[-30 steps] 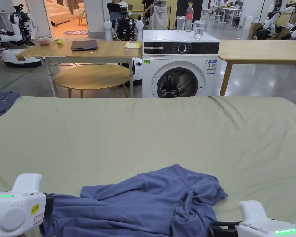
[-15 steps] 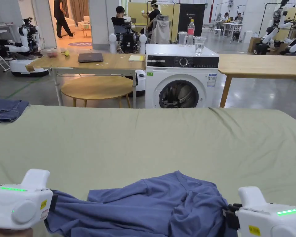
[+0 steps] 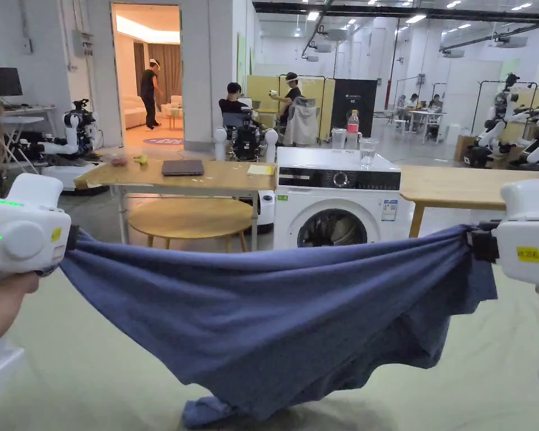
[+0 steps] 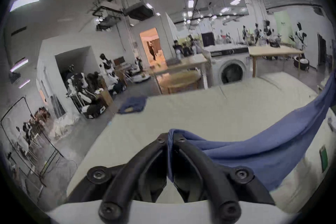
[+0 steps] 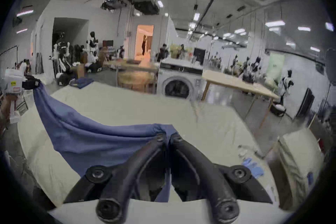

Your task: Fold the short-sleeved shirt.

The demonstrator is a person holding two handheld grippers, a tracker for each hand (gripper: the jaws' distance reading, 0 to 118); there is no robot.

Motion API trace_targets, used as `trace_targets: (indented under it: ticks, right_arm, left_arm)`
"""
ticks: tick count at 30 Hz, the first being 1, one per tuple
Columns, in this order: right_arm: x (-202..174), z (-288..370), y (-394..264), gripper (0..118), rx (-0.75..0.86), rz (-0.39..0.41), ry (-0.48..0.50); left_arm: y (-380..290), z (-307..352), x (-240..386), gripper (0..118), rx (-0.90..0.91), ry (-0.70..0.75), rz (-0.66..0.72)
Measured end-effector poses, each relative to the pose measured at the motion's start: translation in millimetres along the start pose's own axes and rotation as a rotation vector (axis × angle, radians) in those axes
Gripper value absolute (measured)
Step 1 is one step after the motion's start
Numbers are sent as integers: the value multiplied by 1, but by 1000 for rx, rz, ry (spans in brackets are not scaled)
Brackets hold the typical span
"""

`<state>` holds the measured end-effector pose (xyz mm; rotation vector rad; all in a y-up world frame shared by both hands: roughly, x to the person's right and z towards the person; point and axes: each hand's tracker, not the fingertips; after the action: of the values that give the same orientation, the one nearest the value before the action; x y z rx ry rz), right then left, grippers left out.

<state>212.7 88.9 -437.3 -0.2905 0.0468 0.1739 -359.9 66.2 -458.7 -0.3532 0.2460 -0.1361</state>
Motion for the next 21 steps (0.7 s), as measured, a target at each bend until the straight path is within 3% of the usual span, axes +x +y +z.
trace_targets:
  ticks: [6, 12, 16, 21]
  right_arm:
    - [20, 7, 85, 1, 154, -59, -66]
    - [26, 2, 130, 1, 219, -65, -116]
    - [23, -17, 122, 1, 210, -58, -133]
    - [13, -59, 68, 1, 122, -86, -121]
  left_arm:
    - [82, 2, -5, 0, 88, -11, 26]
    - [142, 0, 3, 0, 182, -1, 28]
    - [140, -15, 10, 0, 176, 8, 25]
    - [85, -54, 27, 0, 85, 26, 0]
